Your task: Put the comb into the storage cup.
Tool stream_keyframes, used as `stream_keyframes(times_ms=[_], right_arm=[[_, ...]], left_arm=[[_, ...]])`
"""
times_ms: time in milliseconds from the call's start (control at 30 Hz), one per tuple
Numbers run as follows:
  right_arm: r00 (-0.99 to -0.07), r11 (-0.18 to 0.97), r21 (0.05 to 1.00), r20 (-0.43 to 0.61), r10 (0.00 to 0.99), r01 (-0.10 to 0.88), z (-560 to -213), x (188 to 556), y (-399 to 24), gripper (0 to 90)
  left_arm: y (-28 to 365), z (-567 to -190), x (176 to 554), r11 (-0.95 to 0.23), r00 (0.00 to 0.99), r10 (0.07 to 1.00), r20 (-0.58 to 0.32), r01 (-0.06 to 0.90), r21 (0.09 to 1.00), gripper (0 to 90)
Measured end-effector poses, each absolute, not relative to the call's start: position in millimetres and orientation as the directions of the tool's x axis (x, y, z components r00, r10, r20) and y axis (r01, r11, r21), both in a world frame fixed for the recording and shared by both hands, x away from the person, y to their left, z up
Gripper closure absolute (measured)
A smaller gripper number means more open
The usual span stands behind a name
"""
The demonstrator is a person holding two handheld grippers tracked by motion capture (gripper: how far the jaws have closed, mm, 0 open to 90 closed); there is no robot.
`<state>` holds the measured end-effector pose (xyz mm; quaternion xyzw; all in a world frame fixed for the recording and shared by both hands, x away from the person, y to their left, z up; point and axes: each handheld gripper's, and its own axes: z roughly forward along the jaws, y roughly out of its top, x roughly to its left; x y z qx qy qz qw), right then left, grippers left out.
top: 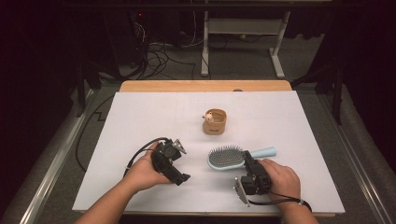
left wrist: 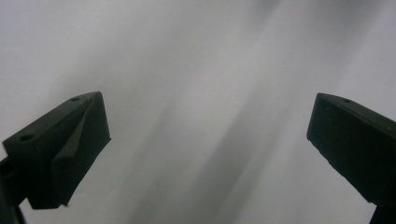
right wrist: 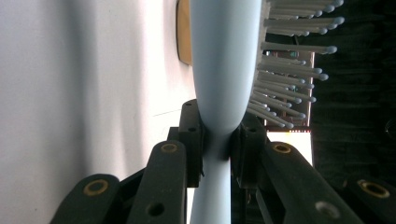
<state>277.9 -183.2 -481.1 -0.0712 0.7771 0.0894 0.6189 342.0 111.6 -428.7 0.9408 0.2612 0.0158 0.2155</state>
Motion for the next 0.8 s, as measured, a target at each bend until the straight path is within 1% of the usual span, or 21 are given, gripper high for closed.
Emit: stream_keyframes(times_ms=[233, 367, 600, 800], right_arm=[[-0.228, 0.974, 0.049, -0.974, -0.002, -0.219, -482, 277, -185, 78.3], [-0.234, 0.976, 0.058, -0.972, 0.007, -0.21, -482, 277, -185, 78.3], [-0.234, 0.976, 0.068, -0.972, 0.018, -0.208, -480, 278, -186, 78.3], [-0.242, 0.975, 0.086, -0.97, 0.034, -0.206, -479, 278, -187, 78.2]], left_arm=[[130, -437, 343, -0.727, 0.836, 0.536, -0.115, 0.527, 0.44, 0.4], [145, -439, 344, -0.68, 0.819, 0.556, -0.142, 0.546, 0.488, 0.4], [165, -444, 341, -0.558, 0.79, 0.593, -0.155, 0.543, 0.628, 0.8], [178, -454, 334, -0.429, 0.762, 0.628, -0.156, 0.507, 0.748, 0.2]])
